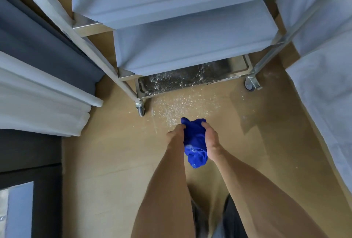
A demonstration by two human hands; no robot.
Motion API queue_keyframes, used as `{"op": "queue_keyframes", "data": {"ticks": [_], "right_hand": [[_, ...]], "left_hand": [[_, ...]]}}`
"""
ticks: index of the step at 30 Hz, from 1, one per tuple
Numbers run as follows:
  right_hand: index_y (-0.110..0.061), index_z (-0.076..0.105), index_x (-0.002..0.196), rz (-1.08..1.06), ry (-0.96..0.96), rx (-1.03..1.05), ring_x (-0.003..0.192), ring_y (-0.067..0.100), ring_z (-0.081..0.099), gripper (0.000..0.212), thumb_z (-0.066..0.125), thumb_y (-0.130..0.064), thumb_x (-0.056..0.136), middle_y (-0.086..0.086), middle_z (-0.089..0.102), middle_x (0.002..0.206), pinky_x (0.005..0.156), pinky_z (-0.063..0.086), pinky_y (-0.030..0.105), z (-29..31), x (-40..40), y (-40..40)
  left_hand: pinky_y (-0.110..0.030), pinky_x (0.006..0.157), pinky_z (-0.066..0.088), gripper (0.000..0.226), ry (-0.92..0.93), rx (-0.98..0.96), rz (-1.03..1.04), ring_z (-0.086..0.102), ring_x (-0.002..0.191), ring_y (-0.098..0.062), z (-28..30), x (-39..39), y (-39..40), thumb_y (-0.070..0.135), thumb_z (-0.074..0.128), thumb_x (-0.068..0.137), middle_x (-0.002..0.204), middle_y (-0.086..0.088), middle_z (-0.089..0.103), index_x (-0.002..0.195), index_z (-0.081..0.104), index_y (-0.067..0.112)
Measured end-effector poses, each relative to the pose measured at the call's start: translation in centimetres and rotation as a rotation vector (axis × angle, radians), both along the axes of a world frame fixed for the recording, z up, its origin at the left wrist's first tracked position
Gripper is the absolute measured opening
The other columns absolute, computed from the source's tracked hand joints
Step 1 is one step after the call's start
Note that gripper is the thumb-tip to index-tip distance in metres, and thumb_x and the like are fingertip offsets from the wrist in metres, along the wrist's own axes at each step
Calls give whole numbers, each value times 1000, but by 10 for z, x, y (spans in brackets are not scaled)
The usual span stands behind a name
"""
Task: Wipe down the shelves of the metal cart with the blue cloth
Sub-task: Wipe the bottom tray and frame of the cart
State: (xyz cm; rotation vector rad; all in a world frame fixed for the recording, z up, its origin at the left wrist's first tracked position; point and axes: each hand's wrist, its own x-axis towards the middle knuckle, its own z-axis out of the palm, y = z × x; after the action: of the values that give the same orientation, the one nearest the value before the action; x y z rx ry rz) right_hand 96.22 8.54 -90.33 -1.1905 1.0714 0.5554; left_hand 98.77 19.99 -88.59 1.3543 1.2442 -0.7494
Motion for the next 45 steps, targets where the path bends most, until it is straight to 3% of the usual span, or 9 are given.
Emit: {"op": "queue_keyframes", "data": {"ticks": [6, 11, 15, 19, 22, 25, 29, 35, 45], "right_hand": [[-19, 50, 87, -44, -259, -387, 73, 29, 54, 13, 56, -29, 95, -1, 51, 70, 61, 46, 30, -108, 42, -13], [-26, 51, 132, 365, -502, -744, 116, 27, 55, 36, 41, -42, 101, 3, 58, 124, 89, 39, 34, -155, 59, -16], [-32, 39, 145, 394, -609, -584, 121, 20, 54, 70, 48, -65, 84, -2, 53, 136, 104, 43, 40, -170, 68, -11], [-28, 62, 118, 121, -534, -169, 96, 18, 71, 55, 67, -53, 69, -1, 72, 108, 92, 56, 45, -175, 76, -26], [-15, 66, 103, 27, -426, -118, 87, 25, 72, 46, 69, -41, 65, 8, 74, 98, 83, 59, 43, -173, 102, -47], [-18, 62, 97, -29, -484, -355, 88, 26, 69, 28, 70, -29, 72, 1, 70, 90, 80, 56, 40, -167, 148, -66], [-22, 47, 132, 23, -543, -798, 96, 34, 59, 49, 64, -31, 87, 9, 63, 108, 82, 46, 37, -154, 211, -95], [-26, 13, 157, 620, -243, -1226, 149, 40, 5, 77, 41, -58, 93, 26, 5, 161, 112, 21, 52, -226, 266, -115], [-14, 51, 138, 590, -608, -1455, 119, 44, 47, 67, 53, -49, 81, 29, 47, 137, 98, 35, 51, -269, 253, -43]], "left_hand": [[-38, 73, 59, 11, -253, 99, -148, 64, 72, -27, -94, 58, -19, 14, 62, 76, 76, -9, 66, 86, 64, 10], [-26, 57, 48, 17, -479, 53, -135, 55, 66, -19, -131, 85, -34, 3, 54, 83, 74, -3, 61, 95, 61, 13], [-33, 67, 54, 21, -598, 70, -116, 59, 76, -25, -140, 98, -41, -1, 50, 83, 76, -3, 63, 91, 59, 16], [-45, 80, 58, 24, -570, 56, -180, 66, 80, -28, -150, 105, -58, 3, 54, 83, 81, -6, 70, 80, 63, 24], [-48, 85, 55, 19, -571, 30, -149, 64, 85, -30, -154, 131, -74, 7, 54, 86, 85, -10, 69, 79, 66, 20], [-38, 86, 52, 20, -649, 117, 17, 61, 89, -25, -149, 157, -92, 8, 50, 92, 96, -7, 67, 98, 68, 13], [-29, 81, 47, 31, -563, 659, -141, 64, 98, -27, -164, 157, -90, 12, 50, 91, 107, -8, 69, 119, 62, 12], [-35, 84, 44, 44, -488, 866, -207, 58, 104, -32, -215, 150, -54, 7, 52, 86, 123, -15, 56, 131, 51, 8], [-41, 95, 44, 62, -376, 942, -43, 53, 118, -37, -265, 123, 51, 2, 49, 84, 142, -18, 45, 144, 33, 3]]}}
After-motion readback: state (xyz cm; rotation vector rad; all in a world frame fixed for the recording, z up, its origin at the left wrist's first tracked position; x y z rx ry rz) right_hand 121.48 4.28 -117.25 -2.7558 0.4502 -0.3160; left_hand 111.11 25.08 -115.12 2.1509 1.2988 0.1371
